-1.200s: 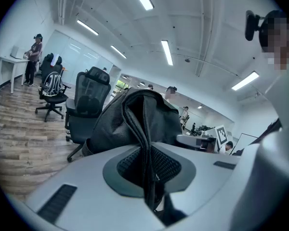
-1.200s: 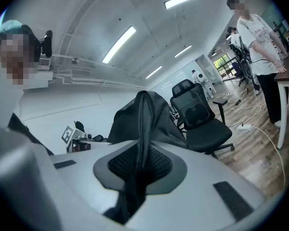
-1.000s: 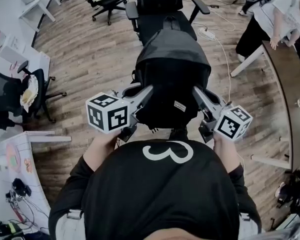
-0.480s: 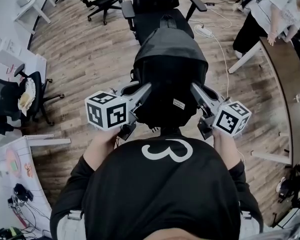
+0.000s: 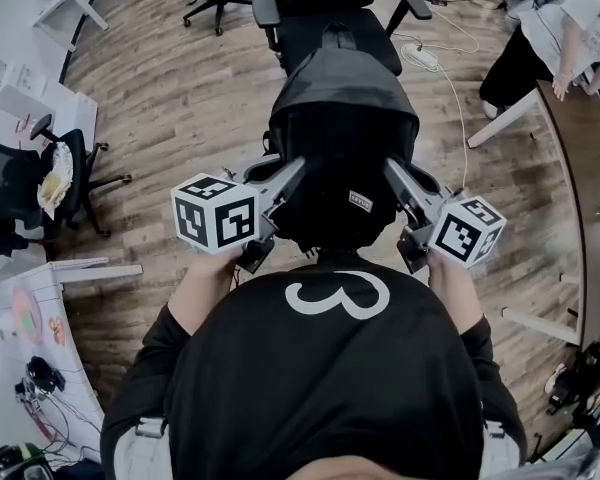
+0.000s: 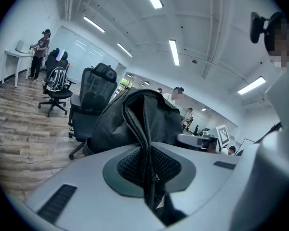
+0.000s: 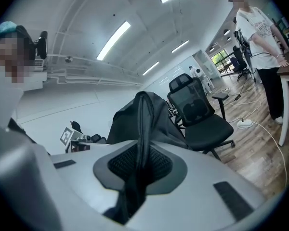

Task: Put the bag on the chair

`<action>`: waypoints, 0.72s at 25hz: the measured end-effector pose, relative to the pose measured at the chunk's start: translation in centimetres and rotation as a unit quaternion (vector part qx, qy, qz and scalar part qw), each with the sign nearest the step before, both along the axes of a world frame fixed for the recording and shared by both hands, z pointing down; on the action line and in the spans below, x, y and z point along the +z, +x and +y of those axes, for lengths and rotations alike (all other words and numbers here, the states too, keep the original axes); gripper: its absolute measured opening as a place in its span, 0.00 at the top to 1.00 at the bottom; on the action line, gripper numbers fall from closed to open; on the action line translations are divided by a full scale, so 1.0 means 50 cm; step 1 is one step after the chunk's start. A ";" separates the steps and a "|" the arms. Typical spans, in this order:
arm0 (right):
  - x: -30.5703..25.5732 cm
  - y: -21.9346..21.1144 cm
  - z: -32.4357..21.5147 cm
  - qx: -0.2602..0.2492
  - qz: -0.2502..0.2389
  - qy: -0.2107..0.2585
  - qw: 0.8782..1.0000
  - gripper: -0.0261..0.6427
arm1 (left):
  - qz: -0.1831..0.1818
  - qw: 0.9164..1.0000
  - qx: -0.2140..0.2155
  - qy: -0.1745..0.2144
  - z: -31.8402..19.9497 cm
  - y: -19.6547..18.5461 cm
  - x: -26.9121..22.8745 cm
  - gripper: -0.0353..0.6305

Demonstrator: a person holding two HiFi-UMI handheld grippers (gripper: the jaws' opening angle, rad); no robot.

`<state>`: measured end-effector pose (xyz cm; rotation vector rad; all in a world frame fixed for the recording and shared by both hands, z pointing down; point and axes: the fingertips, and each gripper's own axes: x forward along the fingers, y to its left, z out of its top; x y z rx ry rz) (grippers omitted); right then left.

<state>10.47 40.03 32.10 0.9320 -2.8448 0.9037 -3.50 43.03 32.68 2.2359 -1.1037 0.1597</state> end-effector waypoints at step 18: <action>0.066 0.014 -0.410 -0.027 0.009 -0.042 0.999 0.87 | -0.015 0.998 -0.017 -0.055 -0.399 0.018 0.071 0.88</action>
